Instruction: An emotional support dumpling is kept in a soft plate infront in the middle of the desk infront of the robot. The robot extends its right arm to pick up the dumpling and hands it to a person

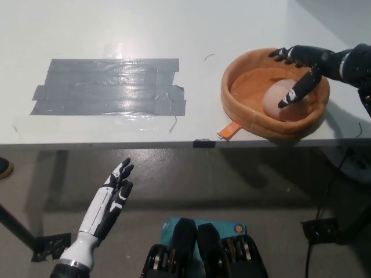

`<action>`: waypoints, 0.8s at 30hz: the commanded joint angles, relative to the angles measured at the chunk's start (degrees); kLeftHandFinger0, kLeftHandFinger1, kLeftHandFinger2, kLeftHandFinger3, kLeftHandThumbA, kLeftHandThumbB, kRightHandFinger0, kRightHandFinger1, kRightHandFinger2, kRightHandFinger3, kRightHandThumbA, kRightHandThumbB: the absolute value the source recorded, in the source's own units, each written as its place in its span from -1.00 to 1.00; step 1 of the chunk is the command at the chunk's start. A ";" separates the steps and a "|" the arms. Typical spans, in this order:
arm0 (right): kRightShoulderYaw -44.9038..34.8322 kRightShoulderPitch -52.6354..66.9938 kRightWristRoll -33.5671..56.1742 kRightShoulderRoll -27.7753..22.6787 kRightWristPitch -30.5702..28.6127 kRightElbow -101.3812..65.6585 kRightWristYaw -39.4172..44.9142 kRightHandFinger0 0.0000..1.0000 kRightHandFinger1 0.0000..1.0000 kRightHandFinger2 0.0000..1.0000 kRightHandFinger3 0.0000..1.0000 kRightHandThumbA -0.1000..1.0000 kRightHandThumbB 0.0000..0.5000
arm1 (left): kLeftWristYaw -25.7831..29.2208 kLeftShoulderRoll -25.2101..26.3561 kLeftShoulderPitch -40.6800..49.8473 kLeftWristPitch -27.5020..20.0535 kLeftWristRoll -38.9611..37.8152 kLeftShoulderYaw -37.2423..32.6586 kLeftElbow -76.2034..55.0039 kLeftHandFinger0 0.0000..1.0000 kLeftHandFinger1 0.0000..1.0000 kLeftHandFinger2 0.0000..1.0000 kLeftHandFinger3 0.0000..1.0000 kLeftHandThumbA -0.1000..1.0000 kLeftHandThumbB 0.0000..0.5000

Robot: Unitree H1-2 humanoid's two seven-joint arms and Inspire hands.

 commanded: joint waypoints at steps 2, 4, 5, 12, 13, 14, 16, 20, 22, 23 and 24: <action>-2.81 -3.52 -0.79 0.22 -4.26 1.20 -4.40 1.00 1.00 1.00 1.00 1.00 0.84 | 0.02 0.48 -0.80 -0.64 0.64 0.38 -1.89 1.00 1.00 1.00 1.00 0.96 -0.55; -2.30 -3.39 -2.10 0.30 -5.05 1.36 -5.34 1.00 1.00 1.00 1.00 1.00 0.86 | -0.06 0.46 -0.85 -0.66 0.52 0.43 -1.96 1.00 1.00 1.00 1.00 0.96 -0.54; -2.34 -3.33 -2.06 0.35 -5.28 1.68 -5.40 1.00 1.00 1.00 1.00 1.00 0.83 | -0.06 0.45 -0.85 -0.58 0.57 0.44 -2.06 1.00 1.00 1.00 1.00 0.96 -0.55; -1.12 -2.33 -3.35 0.41 -5.75 2.70 -4.58 1.00 1.00 1.00 1.00 1.00 0.87 | -0.31 0.68 -1.04 -0.65 0.61 0.42 -2.21 1.00 1.00 1.00 1.00 0.97 -0.53; -1.11 -2.33 -3.45 0.39 -5.90 2.86 -4.54 1.00 1.00 1.00 1.00 1.00 0.88 | -0.33 0.70 -1.09 -0.45 0.76 0.38 -2.35 1.00 1.00 1.00 1.00 0.98 -0.53; -1.13 -2.20 -3.51 0.40 -5.96 2.92 -4.58 1.00 1.00 1.00 1.00 1.00 0.88 | -0.32 0.65 -1.19 -0.69 0.61 0.40 -2.15 1.00 1.00 1.00 1.00 0.98 -0.53; -1.42 -1.92 -3.30 0.71 -5.88 3.45 -4.64 1.00 1.00 1.00 1.00 1.00 0.94 | -0.30 0.61 -1.33 -0.66 0.65 0.40 -2.13 1.00 1.00 1.00 1.00 0.99 -0.54; -3.28 -1.37 -0.87 1.58 -3.12 4.00 -2.66 1.00 1.00 1.00 1.00 1.00 0.94 | -0.41 0.68 -1.48 -0.37 0.61 0.45 -2.23 1.00 1.00 1.00 1.00 0.99 -0.55; -4.45 -1.14 0.69 1.92 -1.92 3.92 -1.45 1.00 1.00 1.00 1.00 1.00 0.87 | -0.37 0.64 -1.64 -0.51 0.65 0.44 -2.08 1.00 1.00 1.00 1.00 0.99 -0.55; -4.23 -1.17 0.45 1.93 -2.10 4.25 -0.91 1.00 1.00 1.00 1.00 1.00 0.93 | -0.35 0.59 -1.65 -0.64 0.61 0.49 -1.98 1.00 1.00 1.00 1.00 0.99 -0.55; -4.43 -1.05 0.75 1.93 -2.45 4.18 -0.39 1.00 1.00 1.00 1.00 1.00 0.90 | -0.34 0.60 -1.69 -0.69 0.69 0.51 -1.88 1.00 1.00 1.00 1.00 0.99 -0.54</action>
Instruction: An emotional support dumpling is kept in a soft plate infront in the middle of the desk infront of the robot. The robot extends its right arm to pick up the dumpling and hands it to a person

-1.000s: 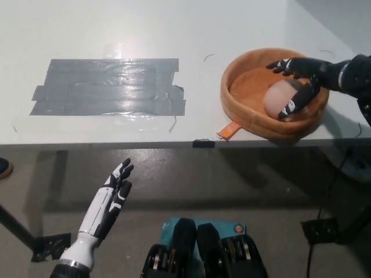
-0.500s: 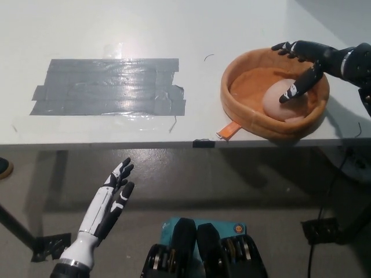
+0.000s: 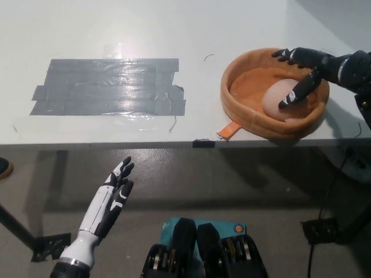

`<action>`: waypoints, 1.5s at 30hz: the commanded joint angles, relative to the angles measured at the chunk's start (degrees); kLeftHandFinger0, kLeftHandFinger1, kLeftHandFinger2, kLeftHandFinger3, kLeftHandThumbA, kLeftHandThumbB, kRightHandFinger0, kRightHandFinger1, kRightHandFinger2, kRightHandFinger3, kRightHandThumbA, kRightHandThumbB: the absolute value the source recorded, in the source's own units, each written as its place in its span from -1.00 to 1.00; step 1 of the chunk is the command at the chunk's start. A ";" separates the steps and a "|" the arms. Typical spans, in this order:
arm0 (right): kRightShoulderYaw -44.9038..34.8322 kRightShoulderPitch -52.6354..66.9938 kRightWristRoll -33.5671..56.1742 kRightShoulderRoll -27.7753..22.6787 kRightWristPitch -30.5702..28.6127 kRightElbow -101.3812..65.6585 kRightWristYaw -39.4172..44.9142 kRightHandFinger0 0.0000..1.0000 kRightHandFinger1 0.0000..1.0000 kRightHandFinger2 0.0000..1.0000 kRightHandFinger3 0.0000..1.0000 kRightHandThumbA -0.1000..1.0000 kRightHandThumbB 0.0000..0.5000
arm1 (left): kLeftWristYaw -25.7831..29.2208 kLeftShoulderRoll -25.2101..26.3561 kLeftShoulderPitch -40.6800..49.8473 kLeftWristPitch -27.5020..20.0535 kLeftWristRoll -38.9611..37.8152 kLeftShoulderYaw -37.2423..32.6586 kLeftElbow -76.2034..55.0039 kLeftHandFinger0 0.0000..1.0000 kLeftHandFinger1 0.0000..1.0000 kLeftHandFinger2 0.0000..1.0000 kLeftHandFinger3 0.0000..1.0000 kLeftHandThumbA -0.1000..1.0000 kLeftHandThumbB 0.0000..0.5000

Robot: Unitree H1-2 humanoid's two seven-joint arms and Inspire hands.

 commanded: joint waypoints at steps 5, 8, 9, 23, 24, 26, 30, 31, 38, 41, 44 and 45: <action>-2.09 -2.17 2.76 -0.03 -0.97 1.16 3.90 1.00 1.00 1.00 1.00 1.00 1.00 | -0.30 0.54 -1.40 -0.28 -0.24 0.62 -1.95 1.00 1.00 1.00 1.00 0.98 -0.52; -1.29 -2.73 2.50 -0.17 -2.48 2.46 5.05 1.00 1.00 1.00 1.00 1.00 1.00 | -0.39 0.66 -1.64 -0.26 -0.06 0.59 -1.99 1.00 1.00 1.00 1.00 0.98 -0.55; -0.96 -2.80 2.27 -0.28 -2.54 2.47 5.46 1.00 1.00 1.00 1.00 1.00 1.00 | -0.36 0.56 -1.62 0.05 -0.03 0.62 -2.10 1.00 1.00 1.00 1.00 0.98 -0.55; 2.35 -4.62 -1.07 -0.22 -6.37 10.42 4.53 1.00 1.00 1.00 1.00 1.00 0.77 | -0.60 0.62 -1.98 -0.13 -0.57 0.84 -1.95 1.00 1.00 1.00 1.00 0.98 -0.58; 2.74 -4.55 -1.78 -0.11 -6.72 10.80 3.53 1.00 1.00 1.00 1.00 1.00 0.78 | -0.56 0.64 -2.13 -0.27 -0.48 0.82 -1.85 1.00 1.00 1.00 1.00 0.97 -0.61; 4.08 -4.61 -3.64 0.08 -7.46 11.63 2.06 1.00 1.00 1.00 1.00 1.00 0.85 | -0.42 0.63 -2.13 -0.27 -0.10 0.74 -1.80 1.00 1.00 1.00 1.00 0.98 -0.58; 5.37 -3.61 -5.64 1.68 -6.36 13.09 -2.51 1.00 1.00 1.00 1.00 0.93 0.69 | -0.72 0.64 -2.16 -0.28 -0.07 0.44 -1.77 1.00 1.00 1.00 1.00 1.00 -0.56; 5.37 -3.23 -6.30 2.05 -6.22 12.92 -4.50 1.00 1.00 1.00 1.00 0.84 0.59 | -0.78 0.59 -2.29 -0.17 -0.12 0.41 -1.83 1.00 1.00 1.00 1.00 1.00 -0.56; 2.18 -1.53 -6.30 3.96 -17.44 15.94 -19.44 -0.45 -0.16 0.07 0.15 0.06 0.19 | -1.01 0.56 -3.35 0.19 -0.54 0.47 -1.66 1.00 1.00 1.00 1.00 0.99 -0.54; 1.96 -1.29 -6.90 4.61 -20.35 16.87 -23.50 -0.73 -0.06 0.34 0.17 -0.17 0.28 | -0.84 0.59 -3.45 0.22 -0.07 0.38 -1.75 1.00 1.00 1.00 1.00 0.99 -0.54; 0.83 -1.10 -6.21 4.81 -22.46 17.00 -25.78 -0.66 -0.03 0.41 0.37 -0.23 0.21 | -0.75 0.53 -3.83 -0.30 -0.10 0.33 -1.34 1.00 1.00 1.00 1.00 0.99 -0.54; 0.38 -1.16 -5.86 4.93 -23.55 17.50 -26.65 -0.66 -0.08 0.36 0.40 -0.24 0.22 | -0.74 0.60 -3.88 -0.48 -0.08 0.31 -1.24 1.00 1.00 1.00 1.00 0.99 -0.55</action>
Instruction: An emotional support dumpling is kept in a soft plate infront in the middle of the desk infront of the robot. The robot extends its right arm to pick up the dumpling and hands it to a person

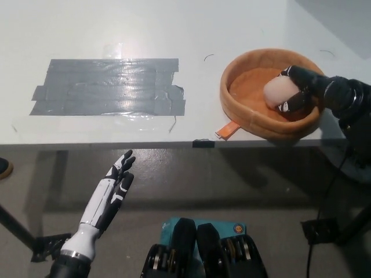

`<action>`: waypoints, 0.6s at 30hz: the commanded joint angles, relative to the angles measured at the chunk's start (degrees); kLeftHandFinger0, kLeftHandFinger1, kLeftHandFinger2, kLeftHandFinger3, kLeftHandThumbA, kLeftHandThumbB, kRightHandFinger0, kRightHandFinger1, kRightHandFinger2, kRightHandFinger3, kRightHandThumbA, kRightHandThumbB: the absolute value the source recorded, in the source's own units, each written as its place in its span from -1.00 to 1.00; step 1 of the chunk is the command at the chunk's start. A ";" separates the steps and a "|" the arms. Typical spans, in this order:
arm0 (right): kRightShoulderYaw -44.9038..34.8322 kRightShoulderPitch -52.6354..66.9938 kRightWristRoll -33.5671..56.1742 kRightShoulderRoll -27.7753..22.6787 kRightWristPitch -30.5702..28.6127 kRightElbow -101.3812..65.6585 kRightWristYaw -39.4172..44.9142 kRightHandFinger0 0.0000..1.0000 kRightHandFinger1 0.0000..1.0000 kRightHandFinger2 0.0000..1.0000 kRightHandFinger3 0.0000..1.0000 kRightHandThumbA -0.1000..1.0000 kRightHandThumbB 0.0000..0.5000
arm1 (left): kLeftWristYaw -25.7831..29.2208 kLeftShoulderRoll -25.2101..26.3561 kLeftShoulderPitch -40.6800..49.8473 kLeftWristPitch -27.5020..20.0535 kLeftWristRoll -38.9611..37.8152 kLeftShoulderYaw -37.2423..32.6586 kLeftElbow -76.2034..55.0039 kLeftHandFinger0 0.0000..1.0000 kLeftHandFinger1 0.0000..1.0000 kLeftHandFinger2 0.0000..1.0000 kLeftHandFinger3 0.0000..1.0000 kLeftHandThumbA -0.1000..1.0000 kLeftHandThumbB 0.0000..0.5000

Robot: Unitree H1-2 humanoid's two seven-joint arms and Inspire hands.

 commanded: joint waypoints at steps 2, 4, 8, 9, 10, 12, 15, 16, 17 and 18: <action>-3.73 -2.19 0.41 0.86 -11.28 1.74 -12.11 -0.68 -0.10 0.39 0.47 -0.18 0.20 | -0.46 0.61 -2.70 -0.84 -0.10 0.26 -1.29 1.00 1.00 1.00 1.00 0.99 -0.60; -5.45 -3.05 1.26 0.58 -12.03 1.19 -13.19 -0.69 -0.07 0.44 0.53 -0.15 0.22 | -0.48 0.55 -3.77 -0.33 -0.15 0.37 -1.12 1.00 1.00 1.00 1.00 0.99 -0.57; -11.40 -3.13 4.43 -0.07 -11.87 -5.87 -13.46 -0.65 -0.08 0.38 0.48 -0.25 0.26 | -0.67 0.37 -5.72 -0.08 -0.53 0.45 -0.67 1.00 1.00 1.00 1.00 0.99 -0.62; -13.14 -2.81 5.28 0.00 -11.22 -9.22 -12.94 -0.65 -0.07 0.39 0.47 -0.25 0.28 | -0.56 0.24 -5.93 -0.14 -0.45 0.45 -0.57 1.00 1.00 1.00 1.00 0.99 -0.61; -14.38 -2.51 5.78 0.13 -10.58 -11.70 -12.45 -0.64 -0.04 0.43 0.47 -0.28 0.26 | -0.55 0.16 -6.06 -0.28 -0.47 0.43 -0.52 1.00 1.00 1.00 1.00 0.99 -0.61; -18.10 -1.73 8.36 1.05 -9.03 -19.87 -12.26 -0.55 0.09 0.56 0.51 -0.37 0.27 | -0.35 0.19 -6.40 -0.96 -0.15 0.29 -0.22 1.00 1.00 1.00 1.00 0.99 -0.61; -21.22 -1.24 10.12 1.91 -7.12 -27.74 -11.80 -0.42 0.18 0.59 0.38 -0.29 0.25 | -0.42 0.10 -6.62 -0.53 -0.41 0.37 -0.41 1.00 1.00 1.00 1.00 0.99 -0.60; -21.99 -1.24 10.57 2.08 -7.10 -29.11 -11.70 -0.42 0.19 0.60 0.36 -0.26 0.24 | -0.50 0.06 -6.63 -0.26 -0.55 0.39 -0.55 1.00 1.00 1.00 1.00 0.99 -0.60; -22.53 -1.27 10.69 2.13 -7.11 -29.90 -11.66 -0.42 0.19 0.59 0.34 -0.22 0.28 | -0.45 0.00 -6.68 -0.52 -0.74 0.46 -0.34 1.00 1.00 1.00 1.00 0.99 -0.60; -23.24 -1.29 11.12 2.13 -6.72 -31.47 -11.39 -0.47 0.21 0.67 0.41 -0.13 0.23 | -0.41 0.01 -6.79 -0.78 -0.66 0.41 -0.07 1.00 1.00 1.00 1.00 0.98 -0.62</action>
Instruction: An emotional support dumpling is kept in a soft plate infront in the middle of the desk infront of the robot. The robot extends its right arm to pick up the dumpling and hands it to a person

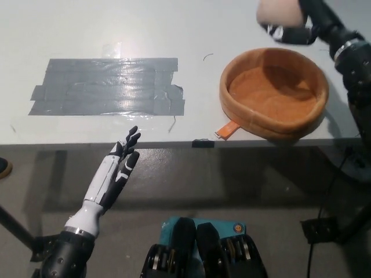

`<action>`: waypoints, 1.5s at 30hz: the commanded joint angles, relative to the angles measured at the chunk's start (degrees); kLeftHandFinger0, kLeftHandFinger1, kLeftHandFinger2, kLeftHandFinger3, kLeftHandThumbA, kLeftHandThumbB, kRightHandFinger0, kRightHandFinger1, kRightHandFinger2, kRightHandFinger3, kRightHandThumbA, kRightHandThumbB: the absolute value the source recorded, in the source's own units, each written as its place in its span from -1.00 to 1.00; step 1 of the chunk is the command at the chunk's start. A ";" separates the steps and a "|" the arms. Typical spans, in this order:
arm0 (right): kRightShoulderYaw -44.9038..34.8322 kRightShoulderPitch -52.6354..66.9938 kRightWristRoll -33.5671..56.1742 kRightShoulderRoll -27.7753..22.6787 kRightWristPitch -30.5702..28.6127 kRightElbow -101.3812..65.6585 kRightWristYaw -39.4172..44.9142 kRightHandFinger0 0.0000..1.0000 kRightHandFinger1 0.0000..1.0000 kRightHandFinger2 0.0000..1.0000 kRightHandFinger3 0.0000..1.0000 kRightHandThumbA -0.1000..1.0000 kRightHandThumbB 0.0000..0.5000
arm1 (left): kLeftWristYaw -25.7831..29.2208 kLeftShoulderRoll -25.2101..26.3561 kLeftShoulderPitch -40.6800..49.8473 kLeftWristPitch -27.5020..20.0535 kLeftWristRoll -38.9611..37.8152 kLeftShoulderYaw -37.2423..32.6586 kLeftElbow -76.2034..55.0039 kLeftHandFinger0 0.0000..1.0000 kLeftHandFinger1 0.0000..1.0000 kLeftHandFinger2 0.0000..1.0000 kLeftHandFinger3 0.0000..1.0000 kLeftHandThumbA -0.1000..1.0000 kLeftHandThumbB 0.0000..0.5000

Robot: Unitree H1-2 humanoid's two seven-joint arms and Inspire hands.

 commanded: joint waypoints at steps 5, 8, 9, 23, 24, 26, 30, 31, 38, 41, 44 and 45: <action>-6.05 -2.53 5.42 0.52 -0.38 -14.18 -1.26 -0.43 0.26 0.68 0.43 -0.24 0.39 | -0.25 0.24 -1.29 -0.65 -0.38 0.32 -0.73 1.00 1.00 1.00 1.00 0.98 -0.65; -5.47 -2.57 4.60 0.51 1.57 -16.76 -0.57 -0.37 0.33 0.76 0.49 -0.16 0.36 | -0.32 0.25 -1.35 -0.66 -0.35 0.26 -0.69 1.00 1.00 1.00 1.00 0.99 -0.63; -5.29 -2.64 4.26 0.49 1.81 -16.96 -0.64 -0.34 0.36 0.77 0.48 -0.15 0.36 | -0.37 0.26 -1.35 -0.49 -0.35 0.24 -0.75 1.00 1.00 1.00 1.00 0.99 -0.62; 1.70 -8.64 -0.99 5.08 4.67 -3.54 -2.49 -0.52 0.00 0.37 0.28 -0.12 0.14 | -0.98 0.01 1.03 -0.66 -0.18 -0.95 -1.57 1.00 1.00 1.00 1.00 0.92 -0.69; 1.88 -9.51 -0.84 5.57 4.43 -1.73 -2.77 -0.55 -0.02 0.37 0.28 -0.14 0.14 | -1.03 -0.02 0.93 -0.78 -0.26 -1.00 -1.42 1.00 1.00 1.00 1.00 0.92 -0.69; 2.55 -12.45 -0.70 7.44 3.64 4.41 -3.62 -0.59 -0.05 0.34 0.22 -0.15 0.17 | -1.06 0.08 1.09 -0.97 -0.03 -1.15 -1.45 1.00 1.00 1.00 1.00 0.92 -0.69; 5.50 -18.06 -2.95 11.35 -1.38 17.33 -8.10 -0.85 -0.36 0.02 -0.03 -0.05 0.24 | -1.06 0.29 1.06 -1.09 0.16 -1.17 -1.71 1.00 1.00 1.00 1.00 0.91 -0.76; 6.04 -18.80 -3.07 12.23 -2.05 19.46 -8.78 -0.92 -0.43 -0.04 -0.11 -0.06 0.25 | -1.08 0.26 1.10 -1.12 0.22 -1.25 -1.68 1.00 1.00 1.00 1.00 0.91 -0.76; 11.69 -19.24 -6.74 17.43 -7.42 31.28 -14.87 -1.00 -0.71 -0.29 -0.36 -0.09 0.29 | -1.06 0.25 1.85 -0.84 0.55 -1.62 -2.04 1.00 1.00 1.00 1.00 0.92 -0.70; 14.00 -18.83 -7.92 18.54 -7.35 34.41 -16.00 -1.00 -0.60 -0.11 -0.18 -0.05 0.26 | -0.91 0.14 1.74 -0.51 0.96 -1.80 -2.23 1.00 1.00 1.00 1.00 0.96 -0.70; 14.86 -17.56 -7.68 18.94 -7.06 35.47 -16.57 -1.00 -0.48 0.03 -0.04 -0.12 0.22 | -0.76 -0.46 2.05 -0.53 0.93 -2.14 -2.17 1.00 1.00 1.00 1.00 0.95 -0.71; 15.40 -17.16 -7.96 18.97 -6.83 35.89 -16.37 -0.99 -0.44 0.09 0.03 -0.07 0.18 | -0.59 -0.40 1.72 -0.92 1.40 -2.33 -1.92 1.00 1.00 1.00 1.00 0.93 -0.78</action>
